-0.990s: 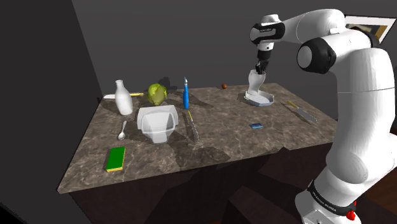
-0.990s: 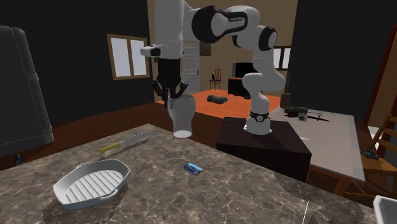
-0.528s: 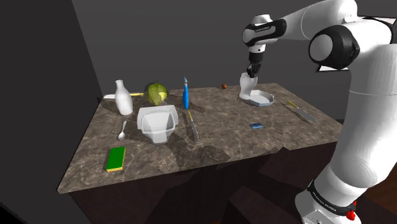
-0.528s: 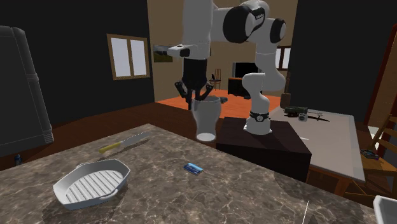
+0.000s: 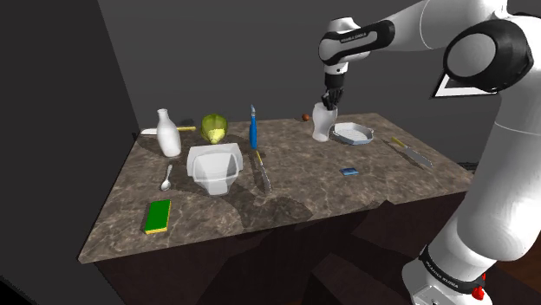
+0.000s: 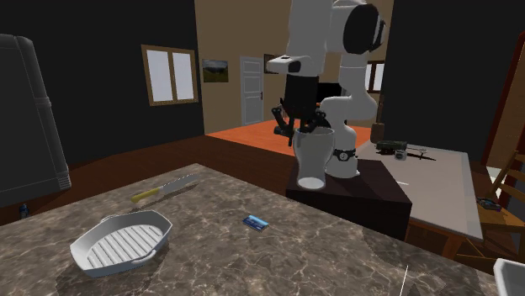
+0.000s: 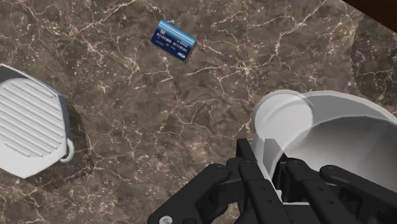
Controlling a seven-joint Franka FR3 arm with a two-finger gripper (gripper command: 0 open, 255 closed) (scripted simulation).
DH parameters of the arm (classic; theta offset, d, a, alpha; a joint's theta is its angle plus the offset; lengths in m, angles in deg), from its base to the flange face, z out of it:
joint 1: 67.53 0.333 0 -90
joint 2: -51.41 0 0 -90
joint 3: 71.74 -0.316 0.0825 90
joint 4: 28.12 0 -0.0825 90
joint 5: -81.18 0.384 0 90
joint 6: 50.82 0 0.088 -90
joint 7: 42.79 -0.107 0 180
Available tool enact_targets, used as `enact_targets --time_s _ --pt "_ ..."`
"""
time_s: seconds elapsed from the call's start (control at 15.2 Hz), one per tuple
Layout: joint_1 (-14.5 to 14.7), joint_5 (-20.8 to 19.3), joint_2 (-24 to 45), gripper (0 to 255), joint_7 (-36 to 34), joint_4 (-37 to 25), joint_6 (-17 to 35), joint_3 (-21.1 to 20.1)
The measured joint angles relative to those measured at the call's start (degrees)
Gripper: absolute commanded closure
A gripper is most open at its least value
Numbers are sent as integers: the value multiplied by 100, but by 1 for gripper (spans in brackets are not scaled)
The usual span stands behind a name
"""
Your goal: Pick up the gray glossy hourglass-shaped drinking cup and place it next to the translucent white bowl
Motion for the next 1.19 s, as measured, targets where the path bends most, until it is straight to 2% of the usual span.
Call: enact_targets --time_s 0.73,1.19 --pt "867 -109 -376 255 -1453 456 -19 -574" --pt "1383 -80 -293 255 -2346 283 -170 -966"
